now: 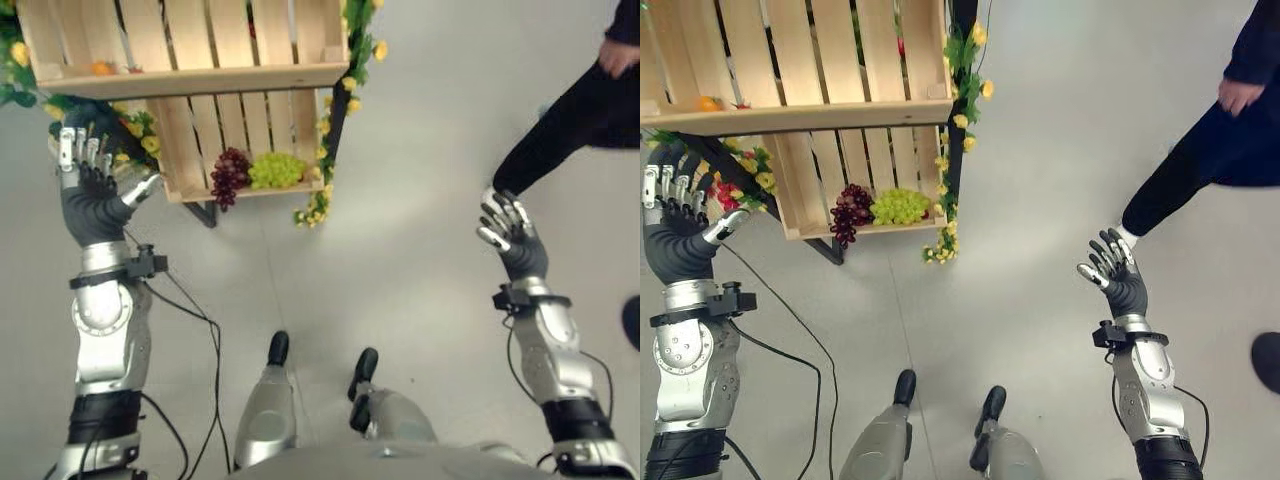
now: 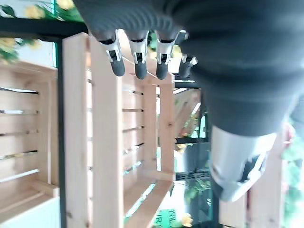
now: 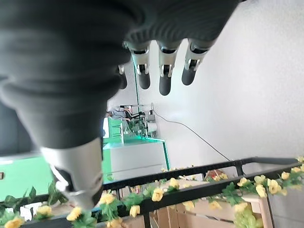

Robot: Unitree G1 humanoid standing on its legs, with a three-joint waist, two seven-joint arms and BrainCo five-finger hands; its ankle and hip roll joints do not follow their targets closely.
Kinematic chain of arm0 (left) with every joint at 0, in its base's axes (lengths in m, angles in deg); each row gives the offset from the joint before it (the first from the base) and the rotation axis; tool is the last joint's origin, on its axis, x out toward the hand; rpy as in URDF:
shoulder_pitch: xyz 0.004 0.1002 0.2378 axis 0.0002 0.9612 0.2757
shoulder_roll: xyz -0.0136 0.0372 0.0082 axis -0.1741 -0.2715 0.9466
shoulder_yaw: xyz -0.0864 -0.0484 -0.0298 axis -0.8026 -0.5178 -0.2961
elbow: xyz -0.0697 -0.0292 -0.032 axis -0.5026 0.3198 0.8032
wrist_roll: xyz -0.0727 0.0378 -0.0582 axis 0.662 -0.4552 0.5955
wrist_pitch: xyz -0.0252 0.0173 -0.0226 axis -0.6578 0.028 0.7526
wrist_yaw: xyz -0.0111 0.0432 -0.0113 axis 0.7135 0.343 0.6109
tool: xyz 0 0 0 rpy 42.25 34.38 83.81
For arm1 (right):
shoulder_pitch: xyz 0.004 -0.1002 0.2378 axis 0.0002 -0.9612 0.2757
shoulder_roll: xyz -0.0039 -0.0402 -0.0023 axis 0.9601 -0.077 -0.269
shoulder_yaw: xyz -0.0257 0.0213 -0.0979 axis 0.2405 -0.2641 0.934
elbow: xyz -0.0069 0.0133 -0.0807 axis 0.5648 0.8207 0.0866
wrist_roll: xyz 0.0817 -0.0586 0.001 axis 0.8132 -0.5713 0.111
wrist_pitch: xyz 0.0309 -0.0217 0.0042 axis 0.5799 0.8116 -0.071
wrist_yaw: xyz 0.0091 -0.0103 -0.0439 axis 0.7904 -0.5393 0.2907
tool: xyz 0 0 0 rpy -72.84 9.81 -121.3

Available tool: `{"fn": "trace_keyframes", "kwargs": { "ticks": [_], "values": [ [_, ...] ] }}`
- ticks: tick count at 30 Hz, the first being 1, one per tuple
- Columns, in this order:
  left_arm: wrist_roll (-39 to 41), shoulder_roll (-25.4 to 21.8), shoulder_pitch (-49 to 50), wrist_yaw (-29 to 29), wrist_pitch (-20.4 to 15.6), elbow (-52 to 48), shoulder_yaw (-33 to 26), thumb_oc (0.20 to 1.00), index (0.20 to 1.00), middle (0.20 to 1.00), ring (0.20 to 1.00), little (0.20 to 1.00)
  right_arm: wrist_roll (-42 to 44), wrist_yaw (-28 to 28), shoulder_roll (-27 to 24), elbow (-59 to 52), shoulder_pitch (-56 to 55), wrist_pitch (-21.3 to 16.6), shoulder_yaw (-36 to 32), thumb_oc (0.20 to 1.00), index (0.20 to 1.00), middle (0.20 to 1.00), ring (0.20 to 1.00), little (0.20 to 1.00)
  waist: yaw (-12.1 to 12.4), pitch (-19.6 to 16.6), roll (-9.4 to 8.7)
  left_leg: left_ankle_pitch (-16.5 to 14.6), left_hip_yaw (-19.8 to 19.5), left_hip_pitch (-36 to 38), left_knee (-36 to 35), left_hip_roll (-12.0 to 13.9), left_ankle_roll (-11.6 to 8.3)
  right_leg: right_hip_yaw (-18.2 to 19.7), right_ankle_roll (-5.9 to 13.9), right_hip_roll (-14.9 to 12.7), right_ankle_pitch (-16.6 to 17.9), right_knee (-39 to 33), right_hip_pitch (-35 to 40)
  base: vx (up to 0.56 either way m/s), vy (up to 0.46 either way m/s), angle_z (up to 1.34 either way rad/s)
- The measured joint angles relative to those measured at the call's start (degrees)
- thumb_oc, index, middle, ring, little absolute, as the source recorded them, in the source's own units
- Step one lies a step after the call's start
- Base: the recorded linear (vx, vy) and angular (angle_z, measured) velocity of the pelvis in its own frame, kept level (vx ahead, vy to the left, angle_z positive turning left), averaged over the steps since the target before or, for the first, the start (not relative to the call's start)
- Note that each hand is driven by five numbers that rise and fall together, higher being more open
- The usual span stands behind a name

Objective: Pick up the fruits from the basket on one side to the basket on the other side

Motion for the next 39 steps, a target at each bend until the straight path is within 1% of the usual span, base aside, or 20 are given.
{"fn": "trace_keyframes", "kwargs": {
  "ticks": [4, 5, 6, 13, 14, 16, 19, 20, 21, 23, 25, 26, 27, 29, 31, 32, 36, 37, 38, 39],
  "values": [
    [-0.8, 1.6, 1.8, -0.7, 0.1, 0.4, 0.2, 1.000, 1.000, 1.000, 1.000, 1.000, -0.1, -0.6, 0.3, 0.4, -0.8, 0.0, -0.6, 1.000, 1.000, 1.000, 1.000, 1.000, -0.1, -2.7, 0.18, 0.0, 0.3, 1.9, -0.7, 0.0, 0.00, 0.0, 0.11, 0.0, -0.1, -0.4, 1.7, 0.05, 0.011, -0.02],
    [-1.2, 1.9, 2.5, -0.9, 0.1, 0.6, 0.3, 1.000, 1.000, 1.000, 1.000, 1.000, -0.6, -0.6, 0.6, 0.5, -1.0, 0.0, -0.6, 1.000, 1.000, 1.000, 1.000, 1.000, -0.8, -4.1, 0.07, 0.0, 0.7, 2.6, -1.3, 0.0, 0.07, 0.2, 0.28, 0.0, -0.2, -0.7, 2.1, 0.05, 0.014, -0.05],
    [-1.5, 1.9, 2.8, -0.9, 0.2, 0.9, 0.3, 1.000, 1.000, 1.000, 1.000, 1.000, -0.7, -0.6, 0.6, 0.5, -0.9, 0.0, -0.6, 1.000, 1.000, 1.000, 1.000, 1.000, -1.0, -4.7, 0.16, 0.1, 0.8, 2.8, -1.4, 0.0, 0.11, 0.2, 0.29, 0.0, -0.2, -0.7, 2.3, 0.04, 0.012, -0.05],
    [-4.8, 1.6, 4.5, -1.3, 1.4, 0.9, 0.8, 1.000, 1.000, 1.000, 1.000, 1.000, -1.2, -0.6, 0.8, 0.7, -3.0, 0.1, -0.7, 1.000, 1.000, 1.000, 1.000, 1.000, -1.6, -6.8, 0.36, 0.2, 2.2, 5.2, -2.6, 0.2, 0.28, 1.7, 0.42, 0.1, -0.3, -0.8, 3.3, 0.02, 0.011, -0.11],
    [-4.9, 1.6, 4.6, -1.6, 1.6, 0.9, 1.8, 1.000, 1.000, 1.000, 1.000, 1.000, -1.2, -0.6, 1.1, 0.7, -3.4, 0.1, -0.8, 1.000, 1.000, 1.000, 1.000, 1.000, -2.1, -7.4, 0.29, 0.2, 2.9, 5.5, -2.9, 0.3, 0.28, 2.6, 0.47, 0.2, -0.3, -0.8, 3.1, 0.01, 0.012, -0.18],
    [-5.0, 1.5, 4.7, -2.1, 2.1, 0.9, 2.9, 1.000, 1.000, 1.000, 1.000, 1.000, -1.2, -0.6, 1.4, 0.7, -3.4, 0.1, -0.8, 1.000, 1.000, 1.000, 1.000, 1.000, -3.0, -7.9, 0.28, 0.2, 3.2, 5.6, -3.0, 0.3, 0.29, 2.9, 0.52, 0.2, -0.2, -0.8, 2.9, 0.01, 0.018, -0.16],
    [-5.5, 1.6, 4.8, -3.7, 2.8, 0.9, 5.4, 1.000, 1.000, 1.000, 1.000, 1.000, -1.2, -0.6, 1.5, 0.6, -4.1, 0.2, -1.0, 1.000, 1.000, 1.000, 1.000, 1.000, -4.7, -8.3, 0.16, 0.2, 4.9, 6.8, -3.5, 0.4, 0.39, 4.7, 0.55, 0.3, 0.0, -0.8, 2.7, 0.01, 0.032, -0.30],
    [-5.6, 1.5, 4.9, -3.9, 2.9, 0.9, 5.8, 1.000, 1.000, 1.000, 1.000, 1.000, -1.2, -0.6, 1.5, 0.6, -4.2, 0.2, -1.0, 1.000, 1.000, 1.000, 1.000, 1.000, -4.4, -8.4, 0.20, 0.1, 5.3, 6.9, -3.6, 0.5, 0.43, 5.0, 0.56, 0.4, 0.1, -0.8, 2.6, 0.01, 0.035, -0.39],
    [-5.9, 1.5, 4.9, -4.4, 3.5, 0.9, 6.7, 1.000, 1.000, 1.000, 1.000, 1.000, -1.3, -0.7, 1.5, 0.6, -4.6, 0.2, -1.0, 1.000, 1.000, 1.000, 1.000, 1.000, -5.4, -8.7, 0.08, 0.0, 6.5, 7.6, -3.8, 0.6, 0.50, 6.4, 0.46, 0.6, 0.3, -0.7, 2.3, 0.01, 0.024, -0.37],
    [-6.0, 1.4, 5.4, -5.3, 3.9, 0.9, 7.0, 1.000, 1.000, 1.000, 1.000, 1.000, -1.4, -0.7, 1.6, 0.4, -4.8, 0.2, -1.1, 1.000, 1.000, 1.000, 1.000, 1.000, -6.1, -8.9, 0.17, -0.2, 7.7, 8.2, -3.9, 0.7, 0.66, 7.4, 0.42, 0.6, 0.4, -0.7, 2.4, -0.01, 0.047, -0.38],
    [-5.9, 1.4, 5.6, -6.0, 4.1, 0.9, 7.4, 1.000, 1.000, 1.000, 1.000, 1.000, -2.1, -0.7, 1.6, -0.3, -5.3, 0.3, -1.7, 1.000, 1.000, 1.000, 1.000, 1.000, -6.7, -9.0, 0.05, -0.6, 9.5, 9.1, -3.8, 0.8, 0.71, 9.4, 0.19, 1.0, 1.1, -0.7, 2.1, -0.03, 0.068, -0.58],
    [-5.9, 1.4, 6.1, -6.4, 4.3, 0.9, 7.4, 1.000, 1.000, 1.000, 1.000, 1.000, -2.4, -0.7, 1.6, -0.9, -5.2, 0.3, -2.0, 1.000, 1.000, 1.000, 1.000, 1.000, -7.2, -9.0, 0.06, -1.2, 11.3, 10.4, -3.8, 0.9, 0.78, 11.2, 0.19, 1.2, 1.4, -0.6, 1.9, -0.05, 0.067, -0.71],
    [-5.9, 1.4, 6.3, -6.6, 4.3, 0.9, 7.3, 1.000, 1.000, 1.000, 1.000, 1.000, -2.4, -0.8, 1.6, -1.4, -5.2, 0.3, -2.0, 1.000, 1.000, 1.000, 1.000, 1.000, -6.7, -9.1, 0.26, -1.4, 11.8, 10.7, -3.8, 1.0, 0.86, 12.1, 0.37, 1.2, 1.5, -0.6, 2.0, -0.03, 0.046, -0.67],
    [-5.9, 1.3, 6.2, -7.4, 4.6, 1.0, 7.5, 1.000, 1.000, 1.000, 1.000, 1.000, -2.5, -0.8, 1.6, -2.1, -5.5, 0.3, -2.8, 1.000, 1.000, 1.000, 1.000, 1.000, -7.7, -9.1, 0.21, -1.8, 14.0, 11.6, -3.8, 0.9, 1.05, 13.9, 0.68, 1.1, 1.8, -0.6, 1.6, -0.04, 0.060, -0.57],
    [-5.9, 1.4, 6.2, -7.9, 4.7, 1.0, 7.6, 1.000, 1.000, 1.000, 1.000, 1.000, -2.7, -1.2, 1.6, -2.1, -6.2, 0.3, -3.4, 1.000, 1.000, 1.000, 1.000, 1.000, -8.5, -9.2, 0.04, -2.2, 15.1, 12.0, -3.4, 0.9, 1.03, 14.0, 0.83, 0.9, 2.3, -0.6, 1.3, -0.04, 0.104, -0.48],
    [-5.8, 1.4, 6.2, -8.3, 4.8, 1.0, 8.1, 1.000, 1.000, 1.000, 1.000, 1.000, -3.6, -1.5, 1.7, -2.1, -7.0, 0.3, -4.2, 1.000, 1.000, 1.000, 1.000, 1.000, -9.1, -9.1, -0.04, -2.6, 16.6, 12.6, -3.0, 0.7, 1.20, 15.4, 0.88, 1.0, 2.3, 0.1, 1.0, -0.03, 0.102, -0.42],
    [-5.2, 1.3, 6.1, -9.4, 5.1, 1.1, 9.6, 1.000, 1.000, 1.000, 1.000, 1.000, -4.5, -2.3, 1.7, -1.9, -8.3, 0.3, -6.0, 1.000, 1.000, 1.000, 1.000, 1.000, -10.5, -9.0, -0.09, -3.5, 18.5, 13.6, -2.5, 0.5, 1.62, 17.2, 1.14, 0.7, 2.4, 1.2, 0.8, -0.04, 0.104, -0.30],
    [-5.2, 1.2, 6.2, -10.0, 5.2, 1.2, 9.7, 1.000, 1.000, 1.000, 1.000, 1.000, -4.5, -2.8, 1.7, -1.9, -8.8, 0.2, -6.7, 1.000, 1.000, 1.000, 1.000, 1.000, -10.9, -8.9, -0.19, -4.0, 19.0, 13.7, -2.0, 0.1, 1.80, 17.9, 1.34, 0.5, 2.5, 1.2, 0.6, -0.07, 0.143, -0.32],
    [-5.2, 1.3, 6.0, -10.1, 5.2, 1.3, 10.0, 1.000, 1.000, 1.000, 1.000, 1.000, -4.5, -3.0, 1.8, -2.0, -9.4, 0.2, -7.4, 1.000, 1.000, 1.000, 1.000, 1.000, -11.9, -8.9, -0.41, -4.3, 19.7, 13.7, -1.6, -0.1, 2.20, 18.7, 1.53, 0.4, 2.7, 1.3, 0.2, -0.13, 0.199, -0.38],
    [-5.2, 1.3, 6.0, -10.5, 5.2, 1.4, 10.3, 1.000, 1.000, 1.000, 1.000, 1.000, -4.7, -3.3, 1.9, -1.9, -9.7, 0.2, -8.4, 1.000, 1.000, 1.000, 1.000, 1.000, -11.9, -8.6, -0.38, -4.4, 20.5, 13.8, -1.5, -0.3, 2.44, 19.4, 2.00, 0.1, 3.0, 1.6, -0.1, -0.11, 0.144, -0.37]
  ]
}}
